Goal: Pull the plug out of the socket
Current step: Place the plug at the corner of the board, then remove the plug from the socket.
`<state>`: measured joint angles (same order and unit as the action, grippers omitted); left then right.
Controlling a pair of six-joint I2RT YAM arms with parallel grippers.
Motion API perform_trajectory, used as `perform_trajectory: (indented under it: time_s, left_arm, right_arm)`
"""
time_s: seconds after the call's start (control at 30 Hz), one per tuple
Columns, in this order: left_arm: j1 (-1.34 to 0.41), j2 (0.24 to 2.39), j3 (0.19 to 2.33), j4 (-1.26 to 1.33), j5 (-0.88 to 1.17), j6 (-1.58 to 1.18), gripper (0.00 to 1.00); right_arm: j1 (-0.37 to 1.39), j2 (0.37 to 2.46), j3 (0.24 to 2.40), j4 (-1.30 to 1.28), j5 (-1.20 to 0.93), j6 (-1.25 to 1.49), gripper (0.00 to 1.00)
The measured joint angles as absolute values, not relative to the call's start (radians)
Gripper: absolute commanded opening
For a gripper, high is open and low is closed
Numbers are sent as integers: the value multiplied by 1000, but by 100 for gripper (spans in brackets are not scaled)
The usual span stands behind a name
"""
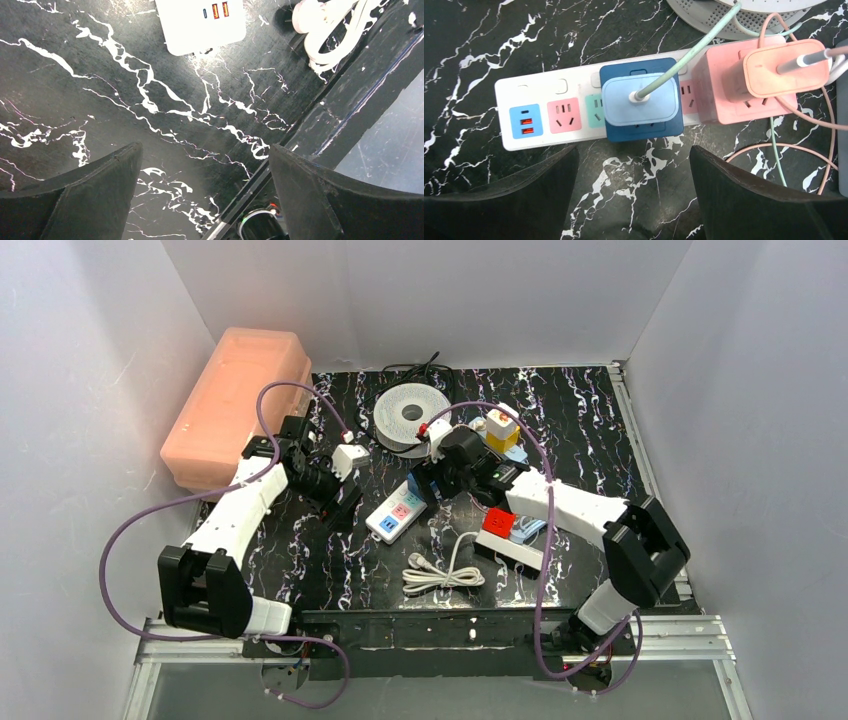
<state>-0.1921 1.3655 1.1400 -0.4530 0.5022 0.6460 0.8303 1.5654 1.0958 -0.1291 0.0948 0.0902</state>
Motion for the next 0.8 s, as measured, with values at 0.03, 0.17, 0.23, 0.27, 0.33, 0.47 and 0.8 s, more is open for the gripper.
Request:
perform_trajectory:
  time_s: [0.03,0.17,0.23,0.27,0.33,0.47,0.8]
  left_arm:
    - [-192,1367,1142,-453,502,633,98]
    - [-192,1367,1144,-455,503,582,98]
    - [-192,1367,1145,-455,503,567,98]
    - [-192,1367,1145,-455,503,562,98]
    - [-192,1369,1146,-454,503,552,98]
    - [-192,1375,1146,-453,502,535,98]
    - [-192,1402,1195,-448,502,499,98]
  right_arm:
    - [826,1579,1098,-123,92,85,89]
    - [818,1615,1100,-81,89,66,90]
    - [815,1628,1100,-57,89,58,90]
    - [814,1633,1100,-47,88,52,90]
    - [813,1641,1100,-25,80,44,90]
    - [813,1662,1102,20,73,26,91]
    - [804,1767,1121,42,45,19,82]
